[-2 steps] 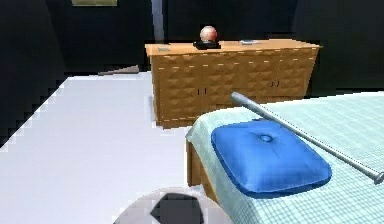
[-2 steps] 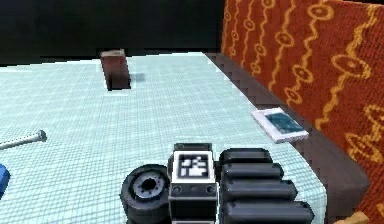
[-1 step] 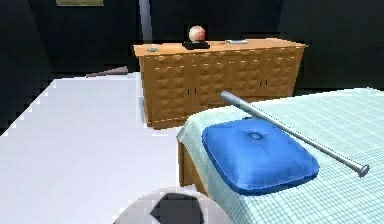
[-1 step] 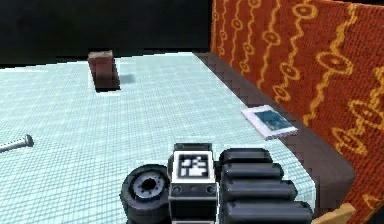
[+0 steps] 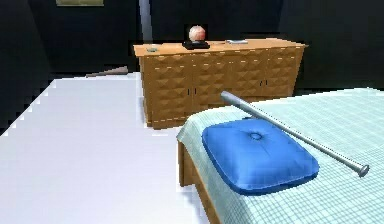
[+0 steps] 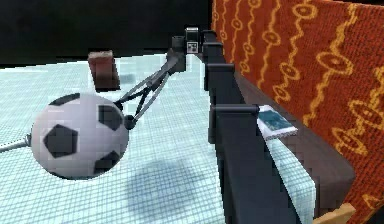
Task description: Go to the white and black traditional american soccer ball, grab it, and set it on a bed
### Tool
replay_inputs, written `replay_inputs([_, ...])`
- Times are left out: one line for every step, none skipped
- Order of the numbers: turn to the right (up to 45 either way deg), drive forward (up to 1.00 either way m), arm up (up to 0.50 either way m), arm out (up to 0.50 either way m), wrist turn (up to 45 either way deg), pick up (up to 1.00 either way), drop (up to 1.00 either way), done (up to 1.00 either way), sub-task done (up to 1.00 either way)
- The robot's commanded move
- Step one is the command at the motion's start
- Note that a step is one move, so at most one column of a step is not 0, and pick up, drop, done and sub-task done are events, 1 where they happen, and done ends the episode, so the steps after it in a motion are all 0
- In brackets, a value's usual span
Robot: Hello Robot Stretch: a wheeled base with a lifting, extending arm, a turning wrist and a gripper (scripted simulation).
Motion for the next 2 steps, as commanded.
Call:
replay_inputs([0.0, 0.0, 0.0, 0.0, 39.0, 0.0, 0.0, 0.0, 0.0])
replay_inputs([0.0, 0.0, -0.06, 0.0, 0.0, 0.0, 0.0, 0.0, 0.0])
